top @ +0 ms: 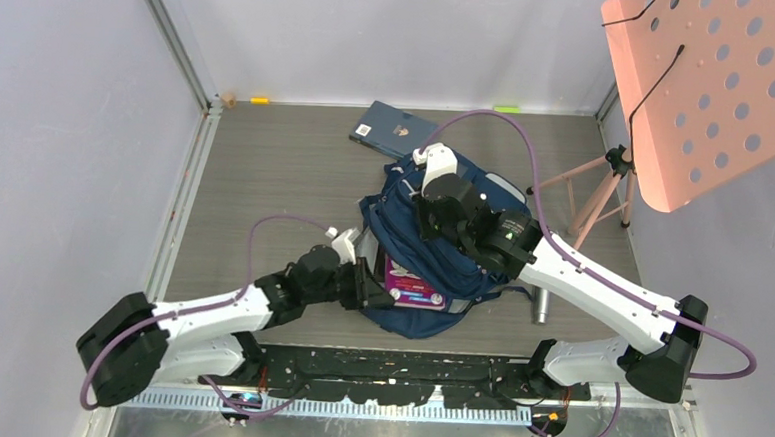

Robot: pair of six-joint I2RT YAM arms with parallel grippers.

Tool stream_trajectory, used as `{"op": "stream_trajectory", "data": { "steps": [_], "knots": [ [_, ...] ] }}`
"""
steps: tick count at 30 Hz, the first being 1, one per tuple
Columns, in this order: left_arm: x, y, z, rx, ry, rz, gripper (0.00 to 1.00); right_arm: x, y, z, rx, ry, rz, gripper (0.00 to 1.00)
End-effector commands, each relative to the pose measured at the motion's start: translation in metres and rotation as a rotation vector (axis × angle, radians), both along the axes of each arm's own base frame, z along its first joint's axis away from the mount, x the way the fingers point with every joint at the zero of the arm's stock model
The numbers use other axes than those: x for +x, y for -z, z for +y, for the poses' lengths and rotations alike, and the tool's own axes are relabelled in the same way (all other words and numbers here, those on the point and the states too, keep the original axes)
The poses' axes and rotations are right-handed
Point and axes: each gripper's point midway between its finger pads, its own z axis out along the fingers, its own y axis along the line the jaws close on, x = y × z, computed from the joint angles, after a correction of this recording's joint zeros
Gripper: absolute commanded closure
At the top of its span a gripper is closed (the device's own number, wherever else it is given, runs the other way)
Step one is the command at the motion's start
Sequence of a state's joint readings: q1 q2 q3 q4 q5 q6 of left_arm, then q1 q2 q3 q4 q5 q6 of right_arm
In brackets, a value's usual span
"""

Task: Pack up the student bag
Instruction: Place the book in the student bag.

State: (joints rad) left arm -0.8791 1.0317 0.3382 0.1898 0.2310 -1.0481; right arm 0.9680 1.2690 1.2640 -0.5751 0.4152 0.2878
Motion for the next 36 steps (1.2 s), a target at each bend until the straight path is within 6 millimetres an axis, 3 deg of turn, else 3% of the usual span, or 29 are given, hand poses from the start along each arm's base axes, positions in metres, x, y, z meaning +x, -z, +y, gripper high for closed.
{"op": "stream_trajectory", "data": {
  "steps": [1,6,10,16,18,23,25,31,36],
  "knots": [
    [0.048,-0.056,-0.035,-0.103,-0.025,-0.231,1.0,0.007,-0.055,0.012,0.193,0.019,-0.112,0.99],
    [0.082,-0.061,-0.061,-0.11,-0.024,-0.297,1.0,0.006,-0.05,0.013,0.203,0.02,-0.099,0.99],
    [0.093,-0.051,-0.083,-0.123,0.016,-0.296,1.0,0.005,-0.048,0.014,0.208,0.022,-0.091,0.99],
    [0.097,-0.031,-0.078,-0.062,-0.001,-0.3,1.0,0.007,-0.047,0.011,0.201,0.036,-0.1,0.99],
    [0.097,-0.03,-0.071,-0.023,-0.006,-0.314,0.91,0.008,-0.046,0.009,0.198,0.047,-0.106,0.99],
    [0.091,-0.036,-0.038,0.116,-0.026,-0.353,0.42,0.011,-0.045,0.006,0.193,0.062,-0.119,0.99],
    [0.087,-0.037,-0.017,0.189,-0.049,-0.359,0.28,0.011,-0.046,0.002,0.186,0.075,-0.127,0.99],
    [0.06,-0.051,0.049,0.326,-0.059,-0.391,0.08,0.01,-0.043,-0.015,0.146,0.111,-0.15,1.0],
    [0.048,-0.068,0.084,0.364,-0.036,-0.314,0.05,0.005,-0.024,-0.018,0.103,0.099,-0.117,0.99]
  ]
}}
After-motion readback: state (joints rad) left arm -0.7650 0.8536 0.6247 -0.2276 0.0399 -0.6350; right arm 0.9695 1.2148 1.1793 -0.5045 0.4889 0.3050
